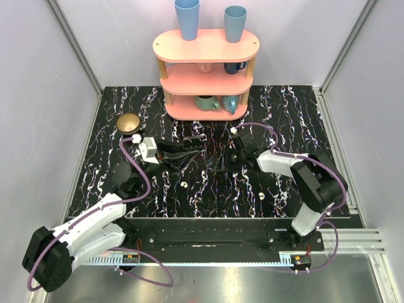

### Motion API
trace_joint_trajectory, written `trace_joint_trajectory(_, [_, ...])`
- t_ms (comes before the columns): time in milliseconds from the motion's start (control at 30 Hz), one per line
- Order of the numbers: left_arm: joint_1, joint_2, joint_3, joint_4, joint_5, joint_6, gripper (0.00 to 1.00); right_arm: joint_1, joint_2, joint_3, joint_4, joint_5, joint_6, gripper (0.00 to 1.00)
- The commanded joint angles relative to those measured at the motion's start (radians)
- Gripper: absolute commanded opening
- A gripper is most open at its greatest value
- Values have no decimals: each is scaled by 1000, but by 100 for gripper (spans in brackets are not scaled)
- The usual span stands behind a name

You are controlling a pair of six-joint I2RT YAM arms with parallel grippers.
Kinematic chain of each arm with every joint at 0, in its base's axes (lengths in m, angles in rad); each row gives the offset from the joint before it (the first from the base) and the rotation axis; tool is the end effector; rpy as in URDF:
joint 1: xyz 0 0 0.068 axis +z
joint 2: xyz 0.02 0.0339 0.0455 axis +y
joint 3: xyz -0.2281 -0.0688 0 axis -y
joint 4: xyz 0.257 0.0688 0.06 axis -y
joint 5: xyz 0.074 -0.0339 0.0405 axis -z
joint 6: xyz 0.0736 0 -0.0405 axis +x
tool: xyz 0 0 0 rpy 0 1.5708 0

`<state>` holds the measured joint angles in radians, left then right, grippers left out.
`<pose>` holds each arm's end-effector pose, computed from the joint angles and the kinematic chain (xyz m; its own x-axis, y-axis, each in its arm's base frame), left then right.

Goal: Insert the wireless bluetooth earbuds into the charging case
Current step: Move the left earbud to the center of the board.

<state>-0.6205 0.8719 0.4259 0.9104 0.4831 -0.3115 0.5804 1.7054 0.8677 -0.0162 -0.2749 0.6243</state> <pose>0.1879 -0.1763 0.2937 0.0855 -0.3947 -0.9148 0.9234 0.3761 -0.0760 0.2920 0.2154 0.0795 -0.9072 0.0779 -0.4135 -0.1807 0.8153 0.5501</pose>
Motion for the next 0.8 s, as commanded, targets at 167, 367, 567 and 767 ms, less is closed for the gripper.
trace_joint_trajectory(167, [1,1,37,39,-14,-14,0,-1,-21,-27,30,-17,22,40])
trace_joint_trajectory(367, [1,13,42,47,-8,-18,0,-1,-52,-33,-24,22,2,39])
trace_joint_trajectory(567, [1,21,43,54,-8,-32,0,-1,-96,-44,-28,-7,49,40])
trace_joint_trajectory(767, [1,26,43,58,-6,-35,0,4,-119,-41,-27,-6,63,39])
